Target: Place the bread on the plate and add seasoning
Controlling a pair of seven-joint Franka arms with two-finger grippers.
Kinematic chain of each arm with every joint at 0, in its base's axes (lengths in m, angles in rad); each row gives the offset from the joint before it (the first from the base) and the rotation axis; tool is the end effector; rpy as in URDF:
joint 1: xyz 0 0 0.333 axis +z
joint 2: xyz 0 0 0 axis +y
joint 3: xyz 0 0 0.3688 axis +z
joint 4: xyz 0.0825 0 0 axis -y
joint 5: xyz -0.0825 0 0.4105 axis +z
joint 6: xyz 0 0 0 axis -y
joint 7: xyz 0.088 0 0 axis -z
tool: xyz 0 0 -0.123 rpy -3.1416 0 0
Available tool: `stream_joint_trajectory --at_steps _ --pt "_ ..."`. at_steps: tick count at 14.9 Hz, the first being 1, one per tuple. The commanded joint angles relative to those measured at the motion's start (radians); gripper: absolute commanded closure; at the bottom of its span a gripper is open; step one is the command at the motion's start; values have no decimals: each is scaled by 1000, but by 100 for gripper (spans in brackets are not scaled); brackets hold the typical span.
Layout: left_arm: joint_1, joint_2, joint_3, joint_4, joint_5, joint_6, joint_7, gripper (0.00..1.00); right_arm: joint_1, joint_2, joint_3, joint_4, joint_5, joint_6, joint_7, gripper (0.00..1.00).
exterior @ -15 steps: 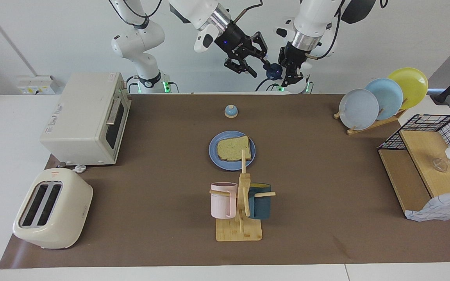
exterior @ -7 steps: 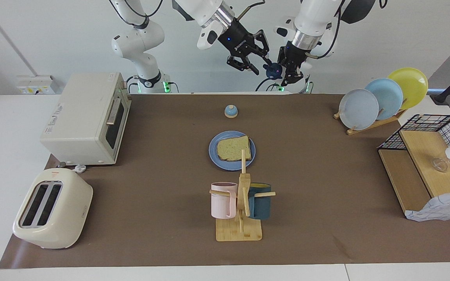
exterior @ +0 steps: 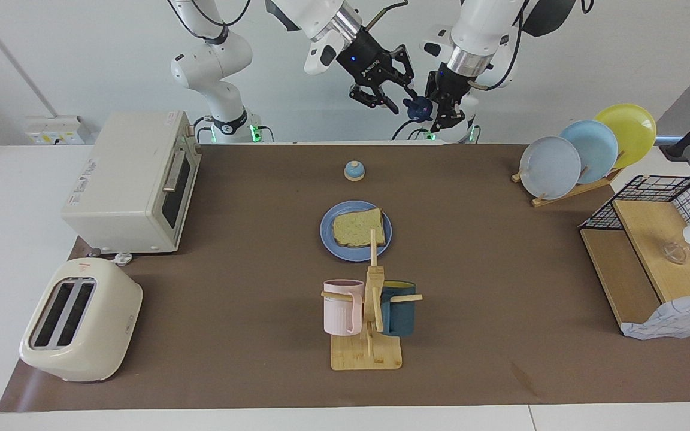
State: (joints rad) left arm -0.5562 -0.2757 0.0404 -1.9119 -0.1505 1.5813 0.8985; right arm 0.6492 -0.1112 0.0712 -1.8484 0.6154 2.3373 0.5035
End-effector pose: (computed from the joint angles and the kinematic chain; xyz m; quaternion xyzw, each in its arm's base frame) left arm 0.4057 -0.2480 0.6396 0.7587 -0.6458 -0.0117 0.0844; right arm 0.4408 0.4113 0.6749 -0.9208 0.0359 -0.0777 0.3805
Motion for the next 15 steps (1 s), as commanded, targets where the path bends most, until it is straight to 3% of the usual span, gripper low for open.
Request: stream_joint_trajectory --at_steps 1,9,15 --pt "-5 -31 4 -36 -21 28 -16 61 3 -15 4 -11 -31 -10 43 56" --pt "-5 -36 4 -45 -26 32 -20 62 12 -15 4 -12 -33 -10 41 58" --pt "-5 -36 4 -45 -34 32 -38 62 10 -15 4 -12 -33 -12 41 68"
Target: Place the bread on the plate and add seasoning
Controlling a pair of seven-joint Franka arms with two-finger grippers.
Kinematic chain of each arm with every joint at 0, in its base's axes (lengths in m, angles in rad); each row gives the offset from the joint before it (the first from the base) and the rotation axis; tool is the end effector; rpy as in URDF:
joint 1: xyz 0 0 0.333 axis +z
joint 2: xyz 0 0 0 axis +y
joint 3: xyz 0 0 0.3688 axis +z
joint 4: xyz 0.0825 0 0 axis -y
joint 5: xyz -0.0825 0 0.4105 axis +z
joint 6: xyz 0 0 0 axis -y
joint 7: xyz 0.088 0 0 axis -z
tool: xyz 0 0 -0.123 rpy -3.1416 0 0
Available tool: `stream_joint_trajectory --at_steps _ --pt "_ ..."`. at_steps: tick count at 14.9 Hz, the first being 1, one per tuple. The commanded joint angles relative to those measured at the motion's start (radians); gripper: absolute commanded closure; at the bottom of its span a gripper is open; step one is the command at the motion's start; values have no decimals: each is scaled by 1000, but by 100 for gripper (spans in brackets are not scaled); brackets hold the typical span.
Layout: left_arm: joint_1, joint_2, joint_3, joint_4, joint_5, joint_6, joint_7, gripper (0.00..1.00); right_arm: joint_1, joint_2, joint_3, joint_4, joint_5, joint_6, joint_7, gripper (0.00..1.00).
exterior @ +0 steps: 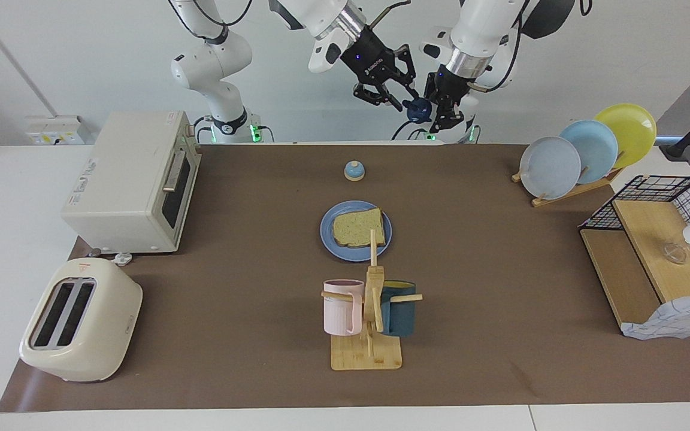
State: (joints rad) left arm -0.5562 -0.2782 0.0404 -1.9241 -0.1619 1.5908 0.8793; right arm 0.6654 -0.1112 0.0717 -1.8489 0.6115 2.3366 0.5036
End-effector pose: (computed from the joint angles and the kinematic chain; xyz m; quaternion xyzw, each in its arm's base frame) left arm 0.4047 -0.2489 0.6358 0.7651 -0.6375 -0.0116 0.0899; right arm 0.4338 0.4186 0.6745 -0.9217 0.0273 -0.0751 0.3796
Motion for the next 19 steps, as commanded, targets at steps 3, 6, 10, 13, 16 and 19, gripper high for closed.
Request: stream_joint_trajectory --at_steps 3,6,10,13,16,19 --pt "-5 -35 4 -33 -24 23 -20 62 -7 -15 3 -12 -29 -11 39 84" --pt "-5 -33 4 -33 -24 23 -20 62 -7 -15 3 -18 -29 -11 39 100" --pt "-5 -35 4 -33 -27 23 -28 63 -12 -13 2 -12 -29 -11 39 100" --pt "-5 -35 4 -35 -27 23 -29 63 -21 -2 0 7 -29 -11 36 100" --pt "-5 -35 4 -35 -27 20 -29 63 -44 11 -1 40 -29 -17 30 100" --pt "-5 -35 4 -35 -27 18 -31 64 -75 33 -1 98 -29 -81 29 100"
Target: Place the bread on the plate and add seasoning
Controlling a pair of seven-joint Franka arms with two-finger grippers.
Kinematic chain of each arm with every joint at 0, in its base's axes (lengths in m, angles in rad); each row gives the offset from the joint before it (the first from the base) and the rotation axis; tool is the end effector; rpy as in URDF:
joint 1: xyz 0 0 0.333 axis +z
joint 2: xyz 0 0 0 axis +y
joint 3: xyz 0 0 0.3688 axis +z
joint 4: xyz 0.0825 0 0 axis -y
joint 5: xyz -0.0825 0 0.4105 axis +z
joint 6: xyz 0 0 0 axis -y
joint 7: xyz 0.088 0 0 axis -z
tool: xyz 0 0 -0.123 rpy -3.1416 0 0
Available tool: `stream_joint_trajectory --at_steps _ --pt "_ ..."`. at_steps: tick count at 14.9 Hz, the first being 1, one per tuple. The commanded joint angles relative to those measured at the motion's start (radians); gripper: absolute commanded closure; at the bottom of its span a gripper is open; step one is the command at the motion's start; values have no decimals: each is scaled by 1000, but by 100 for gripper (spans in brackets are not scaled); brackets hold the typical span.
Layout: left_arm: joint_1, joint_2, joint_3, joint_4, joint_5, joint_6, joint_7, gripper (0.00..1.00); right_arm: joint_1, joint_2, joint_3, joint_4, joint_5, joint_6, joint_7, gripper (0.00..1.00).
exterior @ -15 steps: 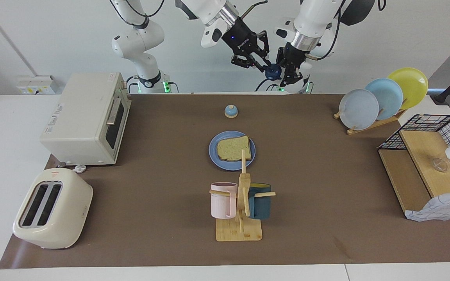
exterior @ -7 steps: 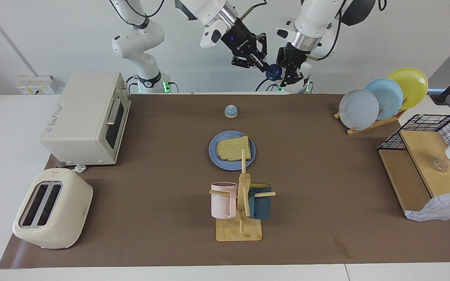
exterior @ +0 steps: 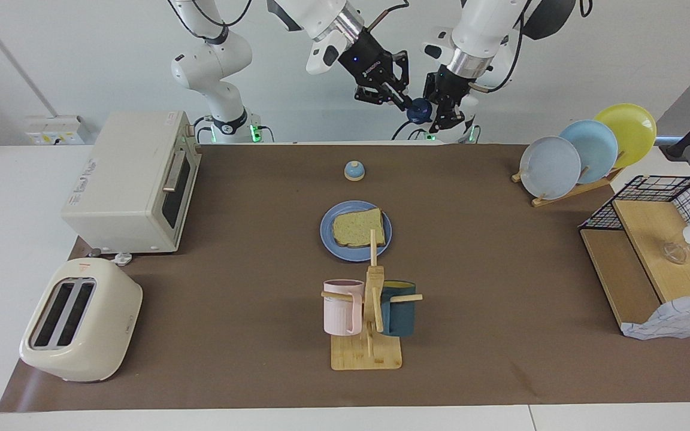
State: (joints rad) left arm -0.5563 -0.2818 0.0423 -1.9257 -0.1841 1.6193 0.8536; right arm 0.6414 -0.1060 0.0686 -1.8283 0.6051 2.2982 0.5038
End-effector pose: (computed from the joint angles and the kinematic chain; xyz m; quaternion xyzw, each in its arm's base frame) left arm 0.4063 -0.2511 0.6395 0.7744 -0.6250 0.0042 0.0983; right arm 0.4435 0.4092 0.6784 -0.9244 0.0310 -0.0712 0.3735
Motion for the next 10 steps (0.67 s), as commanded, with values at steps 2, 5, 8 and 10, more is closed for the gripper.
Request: stream_joint_trajectory --at_steps 2,5,8,10 --pt "-5 -33 2 -38 -5 -9 -5 64 -57 29 2 80 -22 -46 28 100" --pt "-5 -37 2 -38 -5 -13 -5 67 -62 31 2 86 -22 -49 27 100" --pt "-5 -37 2 -39 -5 -16 -5 67 -62 31 2 87 -22 -49 24 100" --pt "-5 -37 2 -39 -5 -18 -7 68 -62 31 2 87 -22 -48 24 100"
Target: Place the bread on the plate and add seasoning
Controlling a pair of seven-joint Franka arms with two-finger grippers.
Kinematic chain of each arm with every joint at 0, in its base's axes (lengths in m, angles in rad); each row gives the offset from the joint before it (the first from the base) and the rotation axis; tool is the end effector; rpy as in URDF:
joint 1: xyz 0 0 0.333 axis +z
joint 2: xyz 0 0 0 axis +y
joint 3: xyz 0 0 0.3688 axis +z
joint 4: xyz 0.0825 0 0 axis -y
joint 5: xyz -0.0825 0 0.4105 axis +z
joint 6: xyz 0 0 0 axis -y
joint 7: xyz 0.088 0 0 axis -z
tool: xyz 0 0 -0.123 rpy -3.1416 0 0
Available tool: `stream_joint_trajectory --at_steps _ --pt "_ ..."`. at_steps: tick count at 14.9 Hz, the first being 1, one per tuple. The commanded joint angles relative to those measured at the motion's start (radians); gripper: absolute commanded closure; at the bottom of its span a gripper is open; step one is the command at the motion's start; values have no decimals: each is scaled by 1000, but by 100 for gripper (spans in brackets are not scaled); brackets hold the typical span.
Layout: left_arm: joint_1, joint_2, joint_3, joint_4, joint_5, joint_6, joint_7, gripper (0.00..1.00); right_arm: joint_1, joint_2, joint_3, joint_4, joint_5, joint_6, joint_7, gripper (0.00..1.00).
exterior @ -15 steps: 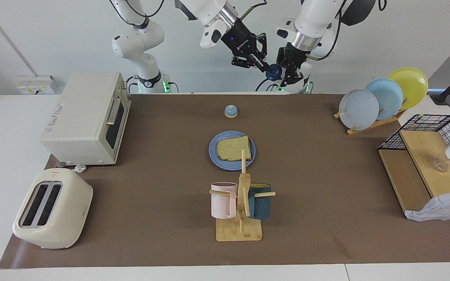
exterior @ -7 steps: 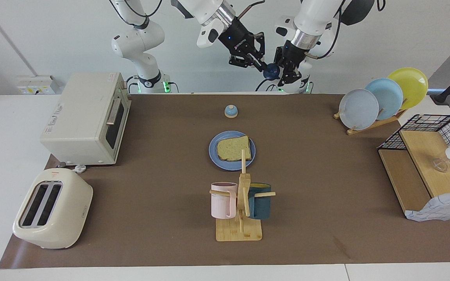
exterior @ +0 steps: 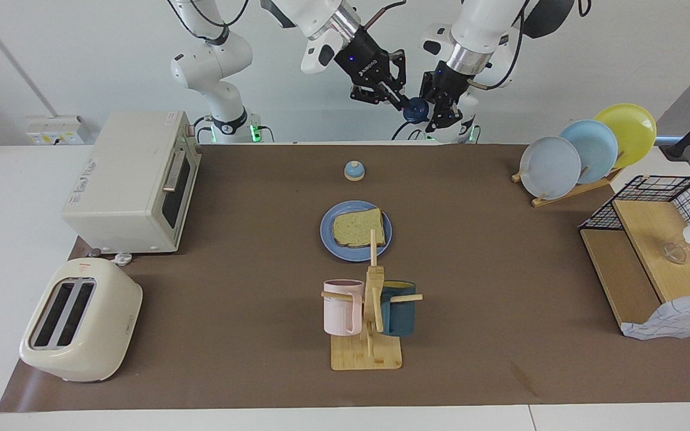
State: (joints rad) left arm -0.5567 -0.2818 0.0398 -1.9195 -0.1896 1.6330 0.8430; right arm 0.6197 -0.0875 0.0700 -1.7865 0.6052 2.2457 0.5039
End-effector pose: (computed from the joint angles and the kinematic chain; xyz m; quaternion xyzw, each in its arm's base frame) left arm 0.4072 -0.2538 0.6439 0.7770 -0.6215 0.0137 0.0991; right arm 0.4527 0.4063 0.6846 -0.9268 0.0300 -0.0608 0.3695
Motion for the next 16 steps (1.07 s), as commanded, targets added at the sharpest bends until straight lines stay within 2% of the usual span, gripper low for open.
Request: stream_joint_trajectory --at_steps 1,16 --pt "-5 -37 5 -45 1 -33 4 68 -40 12 1 45 -22 6 25 100" --pt "-5 -37 5 -45 1 -32 -7 71 -41 11 -1 42 -22 3 24 100"
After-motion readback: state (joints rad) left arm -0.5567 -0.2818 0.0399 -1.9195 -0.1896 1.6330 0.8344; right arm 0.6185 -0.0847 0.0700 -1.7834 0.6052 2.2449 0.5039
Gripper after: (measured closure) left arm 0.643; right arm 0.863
